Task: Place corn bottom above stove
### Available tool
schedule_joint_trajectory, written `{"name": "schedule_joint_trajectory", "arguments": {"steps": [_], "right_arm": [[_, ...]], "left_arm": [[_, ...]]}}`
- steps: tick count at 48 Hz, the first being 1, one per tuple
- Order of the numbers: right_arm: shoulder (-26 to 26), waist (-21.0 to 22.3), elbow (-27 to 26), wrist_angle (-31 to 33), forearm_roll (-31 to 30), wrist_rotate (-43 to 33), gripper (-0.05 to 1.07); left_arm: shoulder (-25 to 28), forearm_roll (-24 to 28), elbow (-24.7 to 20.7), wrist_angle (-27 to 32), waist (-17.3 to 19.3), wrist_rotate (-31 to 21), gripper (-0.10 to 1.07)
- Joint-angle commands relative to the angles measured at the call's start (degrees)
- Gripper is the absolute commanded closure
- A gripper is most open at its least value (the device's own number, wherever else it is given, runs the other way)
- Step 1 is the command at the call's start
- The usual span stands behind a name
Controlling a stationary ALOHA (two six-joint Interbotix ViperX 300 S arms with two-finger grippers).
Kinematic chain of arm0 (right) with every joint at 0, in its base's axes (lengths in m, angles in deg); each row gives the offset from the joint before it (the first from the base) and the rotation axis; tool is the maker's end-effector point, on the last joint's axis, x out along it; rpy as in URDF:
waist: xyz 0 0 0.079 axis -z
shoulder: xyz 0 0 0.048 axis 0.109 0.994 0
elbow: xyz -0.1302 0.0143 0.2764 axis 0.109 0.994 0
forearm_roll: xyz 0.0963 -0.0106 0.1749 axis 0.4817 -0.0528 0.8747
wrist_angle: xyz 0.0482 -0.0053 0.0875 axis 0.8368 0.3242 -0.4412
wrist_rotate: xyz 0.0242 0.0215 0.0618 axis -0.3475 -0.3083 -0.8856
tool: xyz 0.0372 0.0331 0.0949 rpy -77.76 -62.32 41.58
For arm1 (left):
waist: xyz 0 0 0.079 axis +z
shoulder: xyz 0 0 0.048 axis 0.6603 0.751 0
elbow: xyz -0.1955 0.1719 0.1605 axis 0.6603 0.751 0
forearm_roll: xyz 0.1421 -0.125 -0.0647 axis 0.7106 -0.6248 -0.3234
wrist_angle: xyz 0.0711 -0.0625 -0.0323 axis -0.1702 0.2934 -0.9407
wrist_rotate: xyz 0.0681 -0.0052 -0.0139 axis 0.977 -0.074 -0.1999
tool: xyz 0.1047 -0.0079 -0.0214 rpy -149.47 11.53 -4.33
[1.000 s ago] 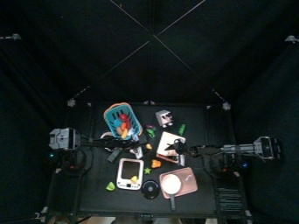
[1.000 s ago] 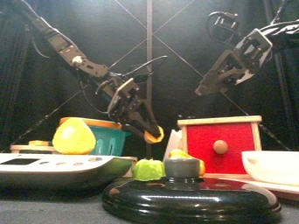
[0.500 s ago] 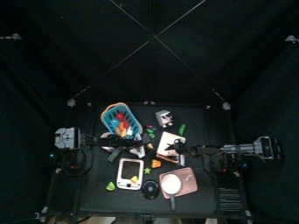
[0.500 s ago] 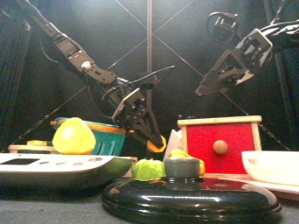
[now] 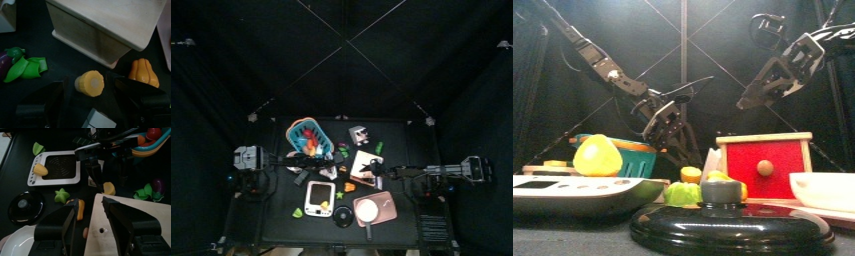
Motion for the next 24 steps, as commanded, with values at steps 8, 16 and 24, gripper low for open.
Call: {"name": "schedule_joint_trajectory", "arguments": {"steps": [8, 16, 24], "right_arm": [[-0.4, -0.1, -0.5, -0.4, 0.1, 0.0, 0.22], [-0.4, -0.1, -0.5, -0.4, 0.1, 0.0, 0.22], [-0.4, -0.1, -0.5, -0.4, 0.1, 0.1, 0.22]], "left_arm": [[-3.1, 1.4, -2.0, -0.3, 0.1, 0.0, 0.02], [-4.7, 2.1, -2.1, -0.2, 0.0, 0.0, 0.02], [-5.2, 2.1, -2.1, -0.3, -1.3, 0.0, 0.02]]}}
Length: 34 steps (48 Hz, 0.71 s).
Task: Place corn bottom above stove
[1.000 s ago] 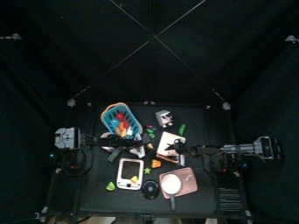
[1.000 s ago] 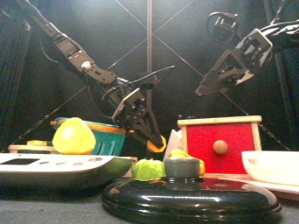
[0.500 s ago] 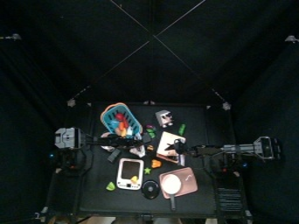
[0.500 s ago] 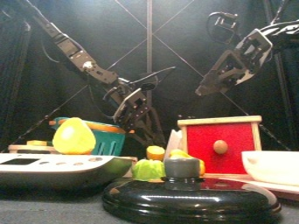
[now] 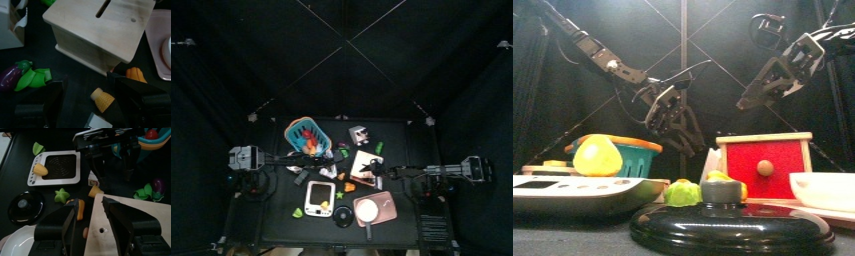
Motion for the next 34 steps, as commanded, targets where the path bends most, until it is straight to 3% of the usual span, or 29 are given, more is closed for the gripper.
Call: {"name": "schedule_joint_trajectory", "arguments": {"steps": [1, 18, 34], "right_arm": [[-0.4, -0.1, -0.5, -0.4, 0.1, 0.0, 0.22], [-0.4, -0.1, -0.4, -0.4, 0.1, 0.0, 0.22], [-0.4, -0.1, -0.3, -0.4, 0.1, -0.1, 0.22]], "left_arm": [[-1.7, 0.3, -1.7, -0.3, -0.6, 0.2, 0.02], [-3.0, 0.4, -1.5, 0.7, -2.3, 0.3, 0.02], [-7.6, 1.9, 1.4, 11.2, -9.8, 0.3, 0.02]]}}
